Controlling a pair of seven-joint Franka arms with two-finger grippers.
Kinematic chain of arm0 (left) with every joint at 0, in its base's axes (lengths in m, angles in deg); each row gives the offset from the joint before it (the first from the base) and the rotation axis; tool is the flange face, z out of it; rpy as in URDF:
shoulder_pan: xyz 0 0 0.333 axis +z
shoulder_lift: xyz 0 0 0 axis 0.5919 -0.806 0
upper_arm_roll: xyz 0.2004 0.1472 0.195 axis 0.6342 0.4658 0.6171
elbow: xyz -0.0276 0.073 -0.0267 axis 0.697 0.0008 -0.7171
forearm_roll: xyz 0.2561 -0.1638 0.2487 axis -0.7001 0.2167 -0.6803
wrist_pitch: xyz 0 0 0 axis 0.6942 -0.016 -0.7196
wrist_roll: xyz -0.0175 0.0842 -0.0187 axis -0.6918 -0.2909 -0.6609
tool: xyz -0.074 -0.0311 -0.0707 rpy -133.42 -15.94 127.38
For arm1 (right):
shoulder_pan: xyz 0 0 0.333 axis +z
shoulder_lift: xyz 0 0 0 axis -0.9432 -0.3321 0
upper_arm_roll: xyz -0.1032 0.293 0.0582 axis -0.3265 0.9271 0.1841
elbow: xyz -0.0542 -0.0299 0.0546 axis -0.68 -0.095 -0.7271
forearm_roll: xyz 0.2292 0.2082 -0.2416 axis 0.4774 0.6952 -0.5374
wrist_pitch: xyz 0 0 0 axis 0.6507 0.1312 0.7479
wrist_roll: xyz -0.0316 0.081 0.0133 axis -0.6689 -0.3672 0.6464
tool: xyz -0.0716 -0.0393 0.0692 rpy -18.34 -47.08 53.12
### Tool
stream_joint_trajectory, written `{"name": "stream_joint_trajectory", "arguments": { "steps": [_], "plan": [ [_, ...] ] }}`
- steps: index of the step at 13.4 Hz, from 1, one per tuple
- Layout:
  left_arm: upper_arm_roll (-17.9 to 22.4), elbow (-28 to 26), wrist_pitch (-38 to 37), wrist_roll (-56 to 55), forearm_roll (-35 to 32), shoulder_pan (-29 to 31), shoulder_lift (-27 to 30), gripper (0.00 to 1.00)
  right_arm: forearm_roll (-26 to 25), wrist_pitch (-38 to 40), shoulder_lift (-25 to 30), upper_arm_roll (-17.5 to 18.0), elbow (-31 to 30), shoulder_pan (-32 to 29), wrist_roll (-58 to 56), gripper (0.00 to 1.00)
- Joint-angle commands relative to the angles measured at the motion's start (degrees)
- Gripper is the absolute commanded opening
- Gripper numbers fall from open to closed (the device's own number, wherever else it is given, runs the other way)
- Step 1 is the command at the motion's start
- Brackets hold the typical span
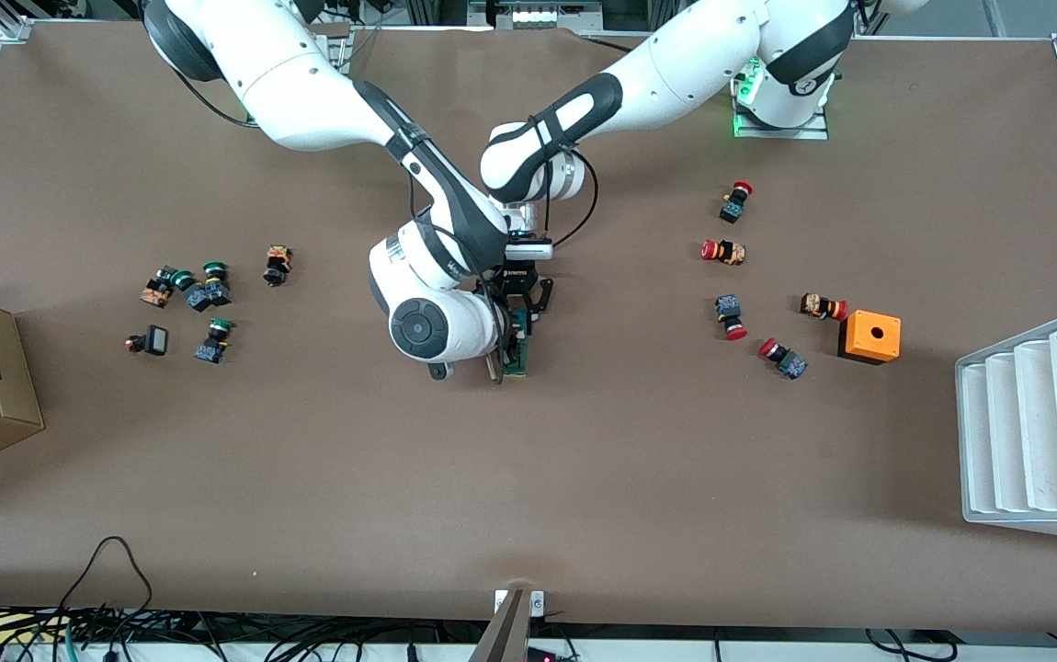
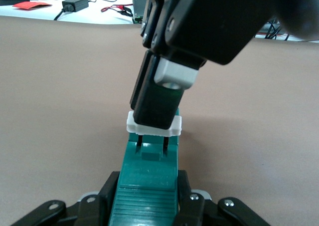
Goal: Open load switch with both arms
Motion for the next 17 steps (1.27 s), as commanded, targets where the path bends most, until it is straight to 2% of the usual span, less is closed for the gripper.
{"name": "stream_joint_trajectory", "arguments": {
  "steps": [1,6,8,11,17],
  "plan": [
    [-0.3,2.8,1.5,-0.8,-1.8,-0.6,-1.5,0.49,-1.3,-1.1,2.3,0.6,-4.3,-0.2,0.1,0.18],
    [-0.3,2.8,1.5,-0.8,-1.7,-0.6,-1.5,0.49,-1.8,-2.1,2.2,0.7,-4.7,0.4,0.1,0.18],
    [-0.3,2.8,1.6,-0.8,-1.8,-0.6,-1.5,0.49,-2.1,-2.4,2.2,0.7,-4.9,0.5,0.1,0.08],
    [-0.3,2.8,1.6,-0.8,-1.8,-0.6,-1.5,0.49,-2.2,-3.2,2.2,0.7,-5.7,0.5,0.0,0.03],
    [-0.3,2.8,1.6,-0.8,-1.8,-0.6,-1.5,0.49,-3.0,-5.3,2.0,0.8,-7.3,0.6,-0.1,0.02]
  ]
}}
